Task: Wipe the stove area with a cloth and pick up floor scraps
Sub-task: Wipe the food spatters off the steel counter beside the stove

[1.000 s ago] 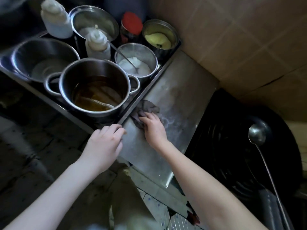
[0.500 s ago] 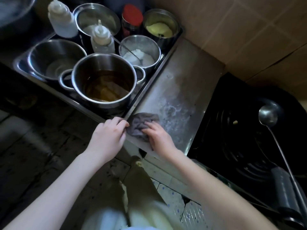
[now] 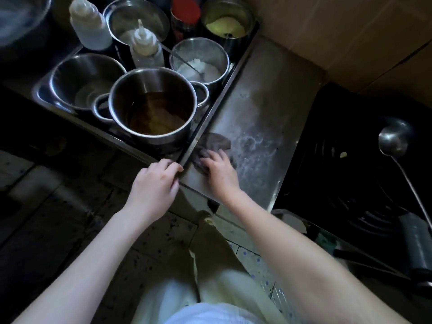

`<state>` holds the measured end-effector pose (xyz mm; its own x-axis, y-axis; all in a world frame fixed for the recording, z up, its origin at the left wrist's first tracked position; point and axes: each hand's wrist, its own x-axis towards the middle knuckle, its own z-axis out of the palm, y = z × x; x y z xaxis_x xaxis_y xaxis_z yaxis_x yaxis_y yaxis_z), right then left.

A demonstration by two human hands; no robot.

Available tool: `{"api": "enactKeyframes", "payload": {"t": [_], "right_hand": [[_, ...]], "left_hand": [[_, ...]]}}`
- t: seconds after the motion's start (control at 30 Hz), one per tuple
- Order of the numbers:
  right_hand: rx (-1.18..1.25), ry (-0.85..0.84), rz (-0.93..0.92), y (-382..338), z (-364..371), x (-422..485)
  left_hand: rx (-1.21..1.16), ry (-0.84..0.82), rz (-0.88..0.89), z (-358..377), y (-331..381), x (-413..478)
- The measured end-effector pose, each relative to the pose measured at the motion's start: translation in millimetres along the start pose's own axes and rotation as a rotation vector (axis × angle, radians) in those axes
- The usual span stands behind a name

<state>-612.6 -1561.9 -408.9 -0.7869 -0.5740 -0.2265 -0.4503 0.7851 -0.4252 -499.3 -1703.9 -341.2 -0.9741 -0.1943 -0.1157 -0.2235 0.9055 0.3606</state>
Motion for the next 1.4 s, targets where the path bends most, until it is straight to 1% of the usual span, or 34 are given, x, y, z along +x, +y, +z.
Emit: {"api": "enactKeyframes", "payload": {"t": [0.1,0.27,0.37,0.57,0.73,0.83,0.9,0.97,1.2,1.27,1.4], "right_hand": [[-0.016,-0.017,-0.072,-8.7,13.3,-23.6],[-0.026,-0.049,-0.104,2.3,10.9,-45.7],[-0.027,-0.042,-0.057,11.9,7.0,-58.6],[-0.041,0.067,0.069,30.9,7.3,-87.9],[-0.069,0.112,0.161,45.7,5.9,-98.1],[-0.099,0.153,0.245,52.9,3.0,-98.2],[-0.112,0.138,0.264,55.6,-0.8,-96.5],[-0.101,0.119,0.241,56.1,-5.2,-98.6],[-0.077,0.118,0.121,56.3,-14.5,-154.8],[-0.084,0.106,0.137,63.4,-18.4,-180.9],[-0.079,0.153,0.247,88.7,-29.0,-231.5]], "left_hand": [[0.014,-0.001,0.021,-0.9,-0.6,-1.7],[0.035,-0.014,0.067,0.2,0.8,-3.3],[0.040,-0.029,0.091,1.1,4.0,-1.7],[0.047,-0.051,0.152,1.8,10.7,-2.7],[0.079,-0.074,0.196,-1.4,16.7,-3.1],[0.082,-0.060,0.219,-6.7,19.0,-3.7],[0.079,-0.040,0.234,-10.2,20.2,-4.2],[0.087,-0.031,0.250,-12.9,23.5,-5.6],[0.132,-0.052,0.299,0.0,65.7,-13.0],[0.150,-0.074,0.316,5.7,84.8,-16.3],[0.206,-0.120,0.413,23.5,127.1,-23.8]]}}
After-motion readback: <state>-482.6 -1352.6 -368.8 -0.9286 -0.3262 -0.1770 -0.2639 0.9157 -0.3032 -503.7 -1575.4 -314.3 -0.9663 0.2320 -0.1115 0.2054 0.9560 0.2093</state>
